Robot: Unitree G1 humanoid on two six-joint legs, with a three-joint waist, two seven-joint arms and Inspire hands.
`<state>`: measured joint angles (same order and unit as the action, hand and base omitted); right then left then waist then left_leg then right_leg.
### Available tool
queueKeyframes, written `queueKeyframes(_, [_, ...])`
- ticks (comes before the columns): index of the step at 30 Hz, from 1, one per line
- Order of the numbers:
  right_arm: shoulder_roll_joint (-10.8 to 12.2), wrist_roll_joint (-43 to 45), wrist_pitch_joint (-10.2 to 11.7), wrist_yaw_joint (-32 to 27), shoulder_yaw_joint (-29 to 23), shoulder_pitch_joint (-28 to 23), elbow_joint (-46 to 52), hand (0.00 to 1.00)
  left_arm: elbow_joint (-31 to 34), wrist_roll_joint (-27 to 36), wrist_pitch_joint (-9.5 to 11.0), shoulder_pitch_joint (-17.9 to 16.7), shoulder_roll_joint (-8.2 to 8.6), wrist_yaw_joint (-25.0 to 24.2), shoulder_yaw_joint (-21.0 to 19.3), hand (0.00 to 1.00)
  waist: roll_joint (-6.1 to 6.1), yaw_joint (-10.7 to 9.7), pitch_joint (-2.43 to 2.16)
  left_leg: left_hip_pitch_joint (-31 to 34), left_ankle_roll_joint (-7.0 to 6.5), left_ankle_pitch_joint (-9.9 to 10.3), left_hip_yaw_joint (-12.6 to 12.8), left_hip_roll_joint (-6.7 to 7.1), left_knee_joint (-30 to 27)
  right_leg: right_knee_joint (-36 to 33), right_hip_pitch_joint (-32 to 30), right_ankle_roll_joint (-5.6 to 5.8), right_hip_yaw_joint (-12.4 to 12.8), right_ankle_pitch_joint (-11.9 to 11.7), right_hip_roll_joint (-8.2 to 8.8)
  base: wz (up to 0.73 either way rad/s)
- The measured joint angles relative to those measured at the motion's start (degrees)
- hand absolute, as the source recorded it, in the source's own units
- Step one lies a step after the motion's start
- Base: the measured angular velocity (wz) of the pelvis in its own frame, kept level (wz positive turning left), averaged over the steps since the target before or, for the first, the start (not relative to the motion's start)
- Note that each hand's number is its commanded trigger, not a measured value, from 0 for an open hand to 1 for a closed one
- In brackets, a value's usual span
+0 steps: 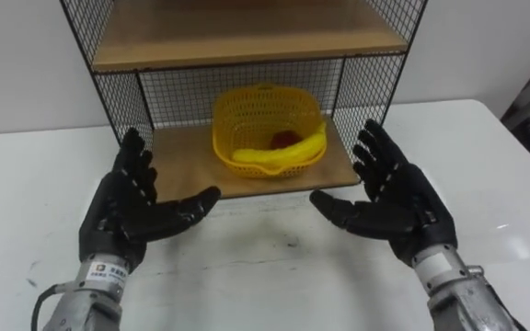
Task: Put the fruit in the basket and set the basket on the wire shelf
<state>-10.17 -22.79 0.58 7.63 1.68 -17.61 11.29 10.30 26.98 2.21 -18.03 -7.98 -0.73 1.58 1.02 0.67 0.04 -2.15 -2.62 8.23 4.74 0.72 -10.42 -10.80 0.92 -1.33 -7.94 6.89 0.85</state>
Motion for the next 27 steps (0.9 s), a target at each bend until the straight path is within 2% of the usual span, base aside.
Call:
queueKeyframes(3, [-0.86, 0.74, 1.55, -0.75, -3.21, -2.52, 2.62, 0.0, 2.58, -0.14, 0.47, -1.89, -0.01, -0.02, -1.74, 0.0, 0.03, -0.28, 0.0, 0.03, 0.16, 0.1, -0.1, 0.0, 0.0, 0.04, 0.0, 0.07, 0.06, 0.06, -0.02, 0.0])
queueKeyframes(6, [-0.89, 1.07, 4.43, -2.83, -6.2, -4.26, 3.66, 0.0, 4.36, -0.69, 2.87, -2.64, 0.08, 0.04, -3.24, 0.0, 0.01, -0.13, -0.09, -0.04, 0.18, 0.09, -0.09, 0.0, 0.01, 0.07, 0.28, 0.07, 0.02, 0.06, -0.07, -0.01])
queueKeyframes(10, [-0.79, 3.07, 6.89, -6.23, -9.27, -6.11, 6.0, 0.0, 5.84, -5.68, 4.87, -3.96, 0.37, 0.46, -5.17, 0.0, -0.06, 0.01, -0.2, -0.03, 0.25, 0.12, -0.09, -0.03, 0.01, 0.08, 0.13, 0.06, -0.06, 0.06, -0.12, -0.01])
queueKeyframes(12, [-0.83, 5.94, 9.28, -11.01, -12.19, -6.04, 6.46, 0.0, 8.33, -9.01, 5.49, -4.14, 0.27, 2.37, -7.87, 0.0, -0.1, 0.48, -0.19, 0.16, 0.27, 0.11, -0.15, -0.04, -0.05, 0.06, 0.21, -0.19, -0.03, -0.09, -0.2, 0.0])
queueKeyframes(14, [-0.85, 7.88, 10.48, -15.7, -14.89, -6.05, 7.35, 0.0, 11.48, -10.68, 7.75, -4.12, 0.28, 6.13, -10.81, 0.0, -0.16, 0.97, -0.15, 0.31, 0.18, 0.02, -0.18, -0.04, -0.05, 0.06, 0.07, -0.3, -0.03, -0.15, -0.28, 0.0])
queueKeyframes(16, [-0.88, 10.01, 11.15, -22.33, -20.19, -5.96, 10.47, 0.0, 15.29, -14.63, 12.07, -3.89, 0.1, 13.89, -18.32, 0.0, -0.41, 1.31, -0.09, 0.47, 0.18, -0.04, -0.64, 0.03, -0.04, 0.06, 0.1, 0.0, -0.29, 0.19, -0.17, 0.1])
queueKeyframes(17, [-0.89, 10.17, 11.85, -24.07, -21.84, -5.86, 11.13, 0.0, 15.81, -15.8, 13.13, -3.66, 0.0, 16.03, -20.79, 0.0, -0.45, 1.32, -0.09, 0.48, 0.2, -0.04, -0.86, 0.07, -0.07, 0.05, 0.12, -0.01, -0.44, 0.25, -0.16, 0.17])
queueKeyframes(19, [-1.68, 11.62, 15.5, -31.26, -28.51, -5.08, 12.14, 0.0, 16.17, -19.35, 16.83, -2.46, -0.68, 24.78, -30.78, 0.0, -0.64, 1.68, -0.1, 0.4, 0.4, 0.01, -1.26, 0.08, -0.13, 0.07, 0.16, 0.03, -0.8, 0.48, -0.14, 0.14])
queueKeyframes(20, [-2.16, 11.67, 16.24, -33.0, -30.18, -4.95, 12.24, 0.0, 16.17, -20.06, 17.27, -2.45, -1.01, 27.06, -33.01, 0.0, -0.63, 1.72, -0.11, 0.39, 0.44, 0.03, -1.28, 0.08, -0.16, -0.02, 0.15, 0.04, -0.92, 0.56, -0.09, 0.06])
queueKeyframes(21, [-3.51, 11.8, 17.45, -36.73, -33.18, -5.05, 12.49, 0.0, 16.27, -20.48, 18.39, -2.79, -1.45, 31.66, -37.2, 0.0, -0.91, 2.47, -0.2, 0.43, 0.44, 0.03, -1.45, 0.11, -0.18, -0.09, 0.1, 0.04, -0.94, 0.63, -0.08, 0.0])
queueKeyframes(22, [-4.66, 11.82, 18.33, -40.42, -36.85, -5.08, 12.61, 0.0, 16.6, -20.48, 18.83, -2.9, -1.74, 36.11, -41.35, 0.0, -0.72, 3.03, -0.09, 0.49, 0.45, 0.06, -1.6, 0.13, -0.27, -0.21, -0.01, 0.06, -0.95, 0.75, 0.01, 0.04])
queueKeyframes(23, [-5.17, 11.8, 18.75, -42.24, -38.39, -5.04, 12.62, 0.0, 16.7, -20.48, 19.09, -2.9, -1.99, 38.49, -43.24, 0.0, -0.82, 3.2, -0.1, 0.57, 0.47, 0.08, -1.7, 0.17, -0.34, -0.55, -0.16, 0.1, -0.92, 0.99, 0.07, 0.04])
queueKeyframes(24, [-6.09, 11.7, 19.35, -45.68, -41.34, -5.05, 12.66, 0.0, 16.83, -20.4, 19.54, -2.87, -2.54, 43.09, -47.05, 0.0, -0.49, 3.57, -0.31, 1.0, 0.5, 0.1, -1.79, 0.31, -0.4, -1.78, -1.12, 0.08, -0.97, 1.68, 0.29, 0.08])
queueKeyframes(25, [-6.88, 11.59, 19.57, -48.8, -44.22, -5.06, 12.59, 0.0, 17.35, -20.4, 19.72, -2.86, -3.04, 47.48, -50.07, 0.0, -0.38, 3.96, -0.75, 1.39, 0.52, 0.09, -1.97, 0.41, -0.46, -2.33, -1.64, 0.0, -1.08, 2.0, 0.41, 0.08])
queueKeyframes(27, [-8.48, 10.02, 19.77, -53.23, -48.03, -5.03, 12.16, 0.0, 17.81, -20.4, 20.45, -2.89, -3.93, 53.14, -53.35, 0.0, -0.36, 4.12, -0.78, 1.79, 0.58, 0.14, -2.7, 0.57, -0.97, -2.67, -1.68, -0.05, -2.27, 2.32, 0.77, 0.22])
